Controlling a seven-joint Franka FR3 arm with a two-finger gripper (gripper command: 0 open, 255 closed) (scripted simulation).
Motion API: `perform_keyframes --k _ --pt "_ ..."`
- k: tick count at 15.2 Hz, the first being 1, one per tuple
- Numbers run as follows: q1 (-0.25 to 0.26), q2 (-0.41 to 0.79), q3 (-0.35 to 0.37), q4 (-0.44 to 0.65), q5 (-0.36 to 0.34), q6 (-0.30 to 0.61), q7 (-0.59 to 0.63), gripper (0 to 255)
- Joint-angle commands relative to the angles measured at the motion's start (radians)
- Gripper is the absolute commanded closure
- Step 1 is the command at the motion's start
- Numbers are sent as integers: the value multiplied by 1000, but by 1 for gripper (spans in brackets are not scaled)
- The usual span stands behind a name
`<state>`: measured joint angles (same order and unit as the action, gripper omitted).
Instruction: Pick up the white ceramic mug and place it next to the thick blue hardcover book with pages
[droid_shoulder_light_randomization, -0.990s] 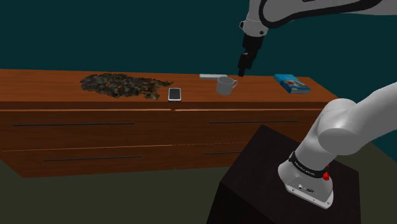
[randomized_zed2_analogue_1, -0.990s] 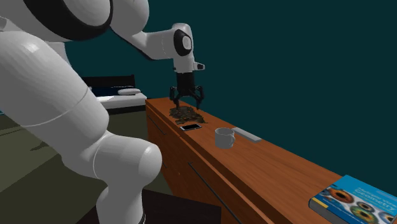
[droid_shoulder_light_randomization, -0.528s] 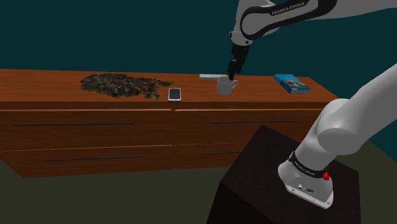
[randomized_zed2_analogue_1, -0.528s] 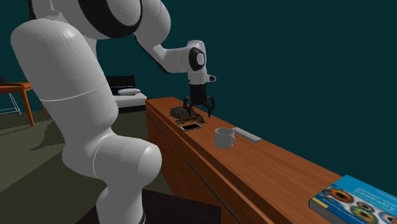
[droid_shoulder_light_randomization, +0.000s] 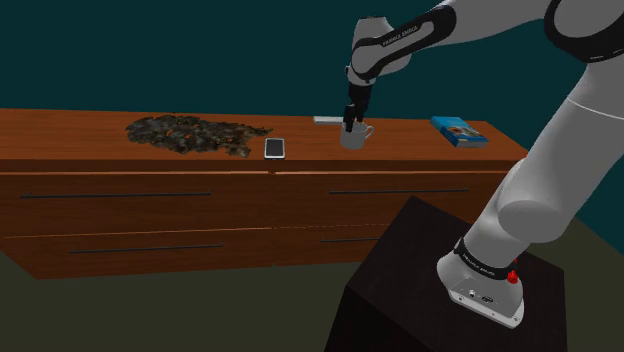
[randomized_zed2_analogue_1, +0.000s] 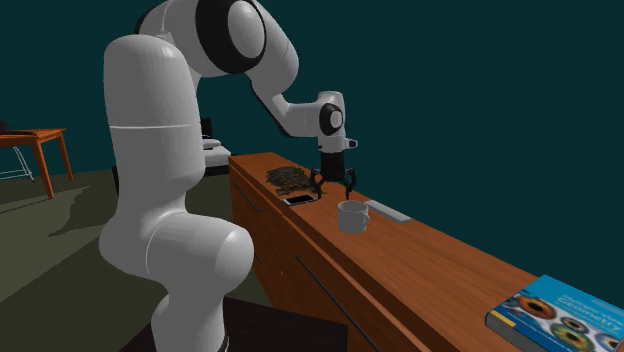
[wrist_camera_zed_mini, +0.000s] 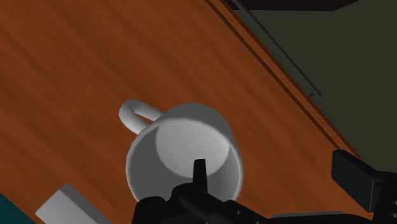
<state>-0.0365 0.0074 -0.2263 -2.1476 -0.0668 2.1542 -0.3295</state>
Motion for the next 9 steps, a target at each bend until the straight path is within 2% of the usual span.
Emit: perform_keyframes --k 1,9 --pt "-8 74 -7 43 20 27 -28 0" --pt "-17 151 -8 24 40 122 -47 0"
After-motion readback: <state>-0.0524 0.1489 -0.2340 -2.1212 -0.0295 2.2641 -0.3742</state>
